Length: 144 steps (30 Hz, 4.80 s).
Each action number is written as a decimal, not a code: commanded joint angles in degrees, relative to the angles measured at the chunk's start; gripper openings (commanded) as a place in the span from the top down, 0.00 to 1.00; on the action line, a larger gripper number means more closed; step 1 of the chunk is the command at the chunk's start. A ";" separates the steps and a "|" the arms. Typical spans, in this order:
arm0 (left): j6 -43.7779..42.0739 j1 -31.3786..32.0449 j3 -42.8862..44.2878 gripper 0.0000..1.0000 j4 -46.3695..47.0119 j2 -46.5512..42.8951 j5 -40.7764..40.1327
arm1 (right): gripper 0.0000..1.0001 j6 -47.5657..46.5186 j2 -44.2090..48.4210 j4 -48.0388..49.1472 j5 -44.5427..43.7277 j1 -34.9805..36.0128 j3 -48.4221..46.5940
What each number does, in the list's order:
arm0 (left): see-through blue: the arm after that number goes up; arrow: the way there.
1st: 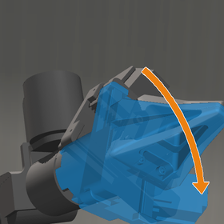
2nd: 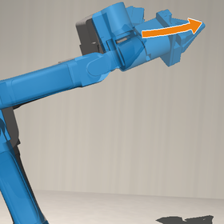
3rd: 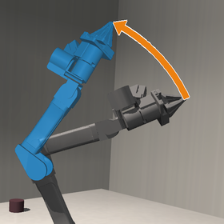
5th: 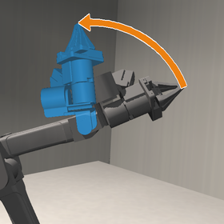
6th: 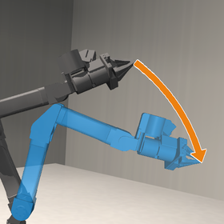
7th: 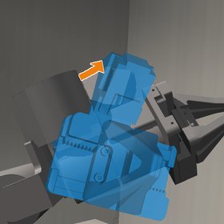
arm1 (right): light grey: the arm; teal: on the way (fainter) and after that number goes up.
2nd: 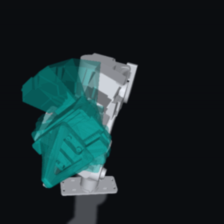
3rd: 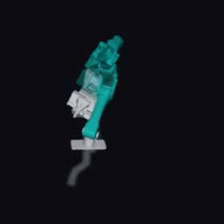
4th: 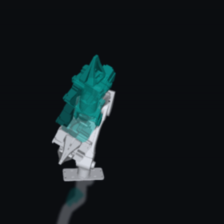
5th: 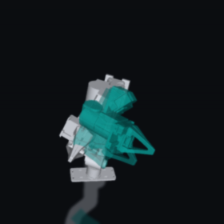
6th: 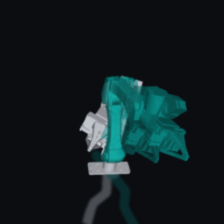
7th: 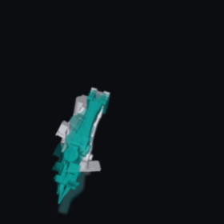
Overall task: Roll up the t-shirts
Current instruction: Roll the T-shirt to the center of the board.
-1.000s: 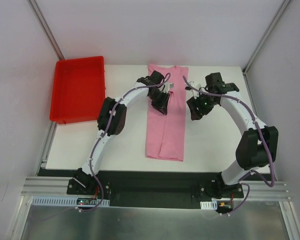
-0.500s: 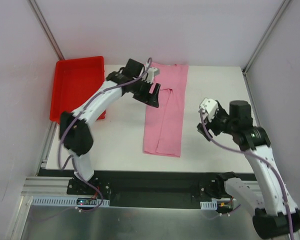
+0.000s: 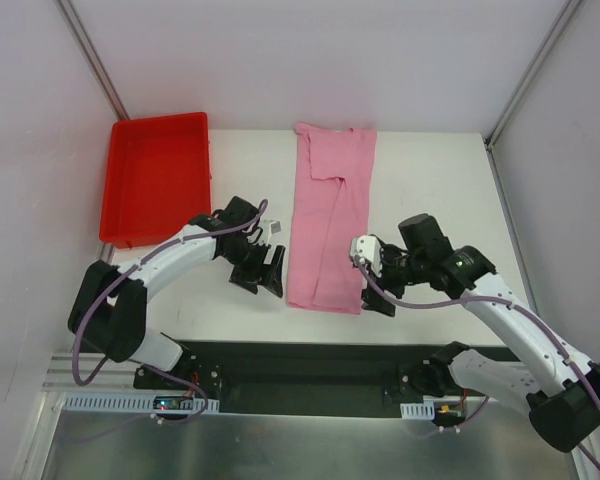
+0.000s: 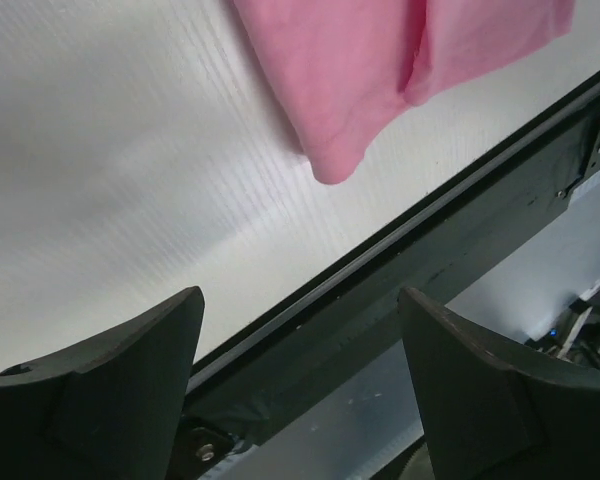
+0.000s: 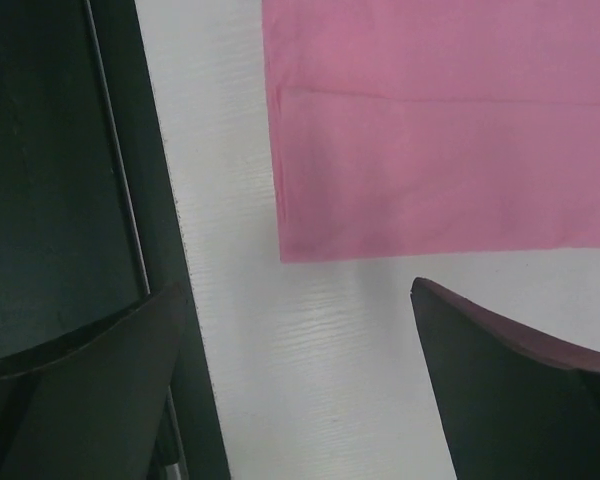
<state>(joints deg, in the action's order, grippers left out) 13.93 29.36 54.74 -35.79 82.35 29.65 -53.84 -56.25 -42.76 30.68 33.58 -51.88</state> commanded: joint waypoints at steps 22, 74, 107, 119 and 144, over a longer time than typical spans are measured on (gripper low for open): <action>13.49 -0.89 4.76 0.48 9.86 23.38 10.78 | 0.52 -35.97 -13.80 18.17 3.33 2.01 17.51; 5.14 -3.79 18.56 1.00 5.38 24.53 11.14 | 0.99 -26.84 -18.36 10.77 -4.31 -4.22 3.99; 4.52 -5.99 31.48 0.70 1.87 33.23 0.32 | 0.99 -22.62 -41.66 9.72 -5.19 -8.53 -17.46; -6.10 -6.69 37.10 0.50 -0.33 24.02 -12.60 | 0.00 3.98 -35.36 15.96 -12.84 -14.51 -23.53; -9.54 -5.55 28.67 0.52 -1.56 31.73 1.90 | 0.00 26.16 -19.60 17.36 -1.59 -21.98 -6.31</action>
<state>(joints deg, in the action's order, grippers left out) 1.32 23.31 83.42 -36.38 113.65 32.86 -26.48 -78.15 -24.43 27.90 11.84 -58.92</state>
